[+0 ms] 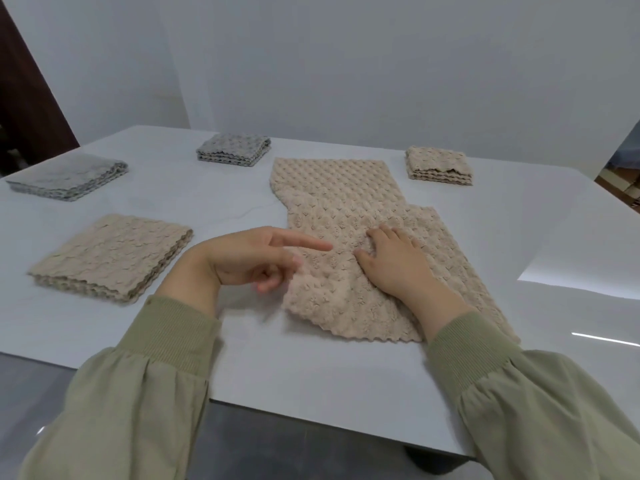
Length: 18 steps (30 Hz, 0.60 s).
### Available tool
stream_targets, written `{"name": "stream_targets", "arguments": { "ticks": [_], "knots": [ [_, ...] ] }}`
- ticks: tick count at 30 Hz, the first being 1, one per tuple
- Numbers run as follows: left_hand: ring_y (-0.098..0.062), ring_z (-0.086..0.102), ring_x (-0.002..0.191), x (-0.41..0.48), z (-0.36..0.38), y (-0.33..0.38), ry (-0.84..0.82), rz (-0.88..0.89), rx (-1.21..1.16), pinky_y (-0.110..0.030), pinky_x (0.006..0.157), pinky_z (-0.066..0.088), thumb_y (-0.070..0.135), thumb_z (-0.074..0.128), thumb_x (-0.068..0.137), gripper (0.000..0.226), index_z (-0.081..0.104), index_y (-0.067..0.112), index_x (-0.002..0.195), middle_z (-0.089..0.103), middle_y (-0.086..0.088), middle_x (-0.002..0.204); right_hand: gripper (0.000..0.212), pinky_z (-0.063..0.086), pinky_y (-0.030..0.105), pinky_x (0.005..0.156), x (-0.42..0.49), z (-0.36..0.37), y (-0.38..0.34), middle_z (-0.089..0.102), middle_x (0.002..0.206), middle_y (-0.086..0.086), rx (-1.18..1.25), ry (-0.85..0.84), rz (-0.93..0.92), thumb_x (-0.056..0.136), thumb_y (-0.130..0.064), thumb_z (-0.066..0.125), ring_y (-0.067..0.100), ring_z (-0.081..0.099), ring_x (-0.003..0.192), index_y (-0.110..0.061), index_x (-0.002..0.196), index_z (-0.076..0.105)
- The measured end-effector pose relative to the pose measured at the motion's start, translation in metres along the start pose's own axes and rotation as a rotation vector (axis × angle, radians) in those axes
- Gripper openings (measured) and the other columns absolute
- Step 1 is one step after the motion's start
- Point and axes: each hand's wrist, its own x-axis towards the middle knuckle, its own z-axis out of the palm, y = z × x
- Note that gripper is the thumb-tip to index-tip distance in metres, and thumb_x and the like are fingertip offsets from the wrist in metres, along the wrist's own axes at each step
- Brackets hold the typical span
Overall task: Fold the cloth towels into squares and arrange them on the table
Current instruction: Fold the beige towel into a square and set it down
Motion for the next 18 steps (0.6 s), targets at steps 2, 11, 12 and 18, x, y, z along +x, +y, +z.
{"name": "stream_targets", "arguments": {
  "ticks": [2, 11, 12, 18],
  "knots": [
    [-0.010, 0.040, 0.037, 0.006, -0.007, -0.005, 0.399, -0.021, 0.074, -0.018, 0.039, 0.033, 0.011, 0.051, 0.094, 0.027, 0.063, 0.014, 0.118, 0.056, -0.003, 0.053, 0.060, 0.011, 0.048, 0.117, 0.000, 0.000, 0.000, 0.019, 0.157, 0.007, -0.010, 0.012, -0.006, 0.096, -0.049, 0.034, 0.027, 0.014, 0.145, -0.016, 0.147, 0.028],
    [-0.017, -0.002, 0.146, 0.053, 0.017, -0.032, 0.374, -0.045, 1.219, -0.045, 0.117, 0.006, 0.056, 0.030, 0.095, 0.064, 0.012, 0.030, 0.150, 0.003, 0.005, 0.159, 0.069, -0.003, 0.054, 0.116, -0.002, 0.002, -0.001, 0.003, 0.160, 0.000, -0.131, -0.106, -0.076, 0.093, -0.064, 0.019, 0.024, 0.000, 0.147, -0.027, 0.151, 0.012],
    [-0.016, -0.008, 0.146, 0.055, 0.016, -0.034, 0.367, -0.119, 1.243, -0.047, 0.117, 0.002, 0.060, 0.025, 0.094, 0.065, 0.007, 0.033, 0.150, -0.004, 0.006, 0.159, 0.069, -0.003, 0.054, 0.115, -0.002, 0.002, 0.001, 0.002, 0.160, -0.001, -0.120, -0.112, -0.068, 0.093, -0.064, 0.019, 0.024, -0.001, 0.147, -0.028, 0.151, 0.011],
    [-0.017, 0.001, 0.146, 0.058, 0.007, -0.036, 0.469, -0.054, 1.170, -0.047, 0.117, 0.007, 0.060, 0.029, 0.093, 0.063, 0.018, 0.033, 0.149, 0.006, 0.009, 0.158, 0.066, 0.005, 0.056, 0.113, -0.001, -0.013, 0.029, 0.010, 0.159, 0.001, -0.117, -0.159, -0.004, 0.094, -0.062, 0.019, 0.026, 0.010, 0.145, -0.027, 0.149, 0.019]
  ]
}}
